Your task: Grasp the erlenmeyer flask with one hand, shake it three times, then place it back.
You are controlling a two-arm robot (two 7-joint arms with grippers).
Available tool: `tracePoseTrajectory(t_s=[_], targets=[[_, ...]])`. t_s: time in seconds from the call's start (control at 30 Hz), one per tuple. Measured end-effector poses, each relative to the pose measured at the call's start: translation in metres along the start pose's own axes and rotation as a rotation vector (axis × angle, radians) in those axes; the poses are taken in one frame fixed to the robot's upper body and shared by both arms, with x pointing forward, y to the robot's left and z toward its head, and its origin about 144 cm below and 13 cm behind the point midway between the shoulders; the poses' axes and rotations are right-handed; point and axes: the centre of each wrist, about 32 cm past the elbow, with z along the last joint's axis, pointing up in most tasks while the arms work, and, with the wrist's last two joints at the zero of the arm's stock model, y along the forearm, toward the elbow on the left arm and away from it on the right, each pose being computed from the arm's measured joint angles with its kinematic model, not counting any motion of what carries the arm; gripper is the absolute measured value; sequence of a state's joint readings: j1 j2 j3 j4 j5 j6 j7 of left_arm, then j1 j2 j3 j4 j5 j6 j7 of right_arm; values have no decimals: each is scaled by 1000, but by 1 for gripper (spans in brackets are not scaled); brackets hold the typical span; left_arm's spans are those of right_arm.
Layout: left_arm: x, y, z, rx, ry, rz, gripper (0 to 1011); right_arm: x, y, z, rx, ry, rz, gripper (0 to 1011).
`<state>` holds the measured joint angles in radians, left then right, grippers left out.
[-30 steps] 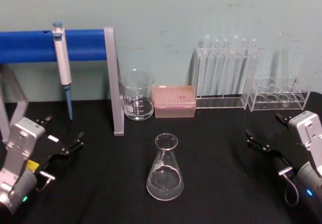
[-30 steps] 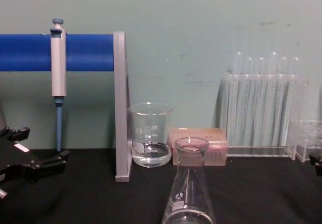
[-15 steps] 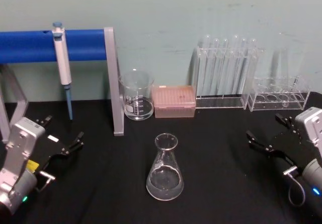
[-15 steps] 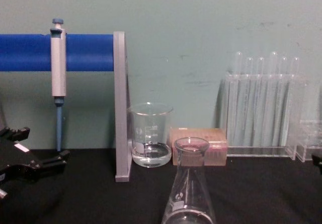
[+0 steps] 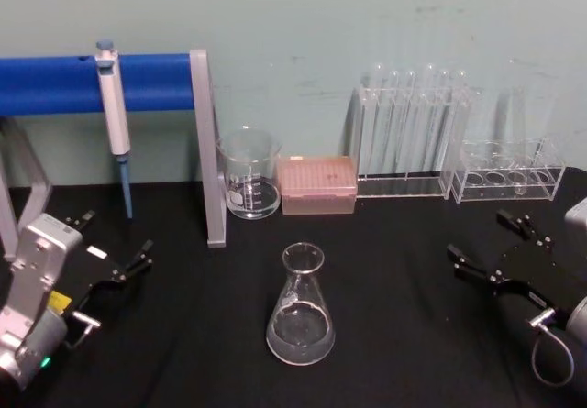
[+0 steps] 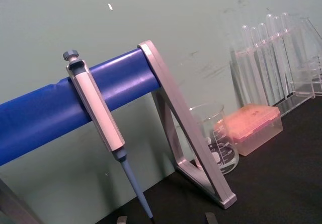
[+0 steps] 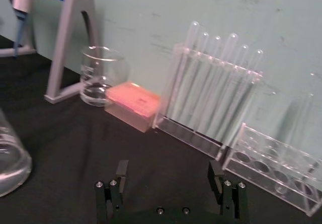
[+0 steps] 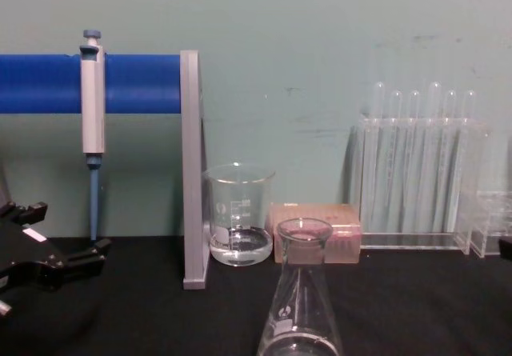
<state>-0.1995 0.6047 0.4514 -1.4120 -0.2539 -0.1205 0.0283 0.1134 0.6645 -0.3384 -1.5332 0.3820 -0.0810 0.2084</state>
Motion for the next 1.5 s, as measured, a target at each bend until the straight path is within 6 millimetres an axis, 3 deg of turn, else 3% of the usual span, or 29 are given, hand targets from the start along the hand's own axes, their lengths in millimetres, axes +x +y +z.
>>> tracePoseTrajectory(t_s=[0.67, 1.5], targets=[[0, 0, 0, 0, 0, 0, 1001, -20, 7, 7, 71, 85, 227, 1003], [0, 0, 0, 0, 0, 0, 1001, -37, 47, 8, 119, 112, 436, 1003]])
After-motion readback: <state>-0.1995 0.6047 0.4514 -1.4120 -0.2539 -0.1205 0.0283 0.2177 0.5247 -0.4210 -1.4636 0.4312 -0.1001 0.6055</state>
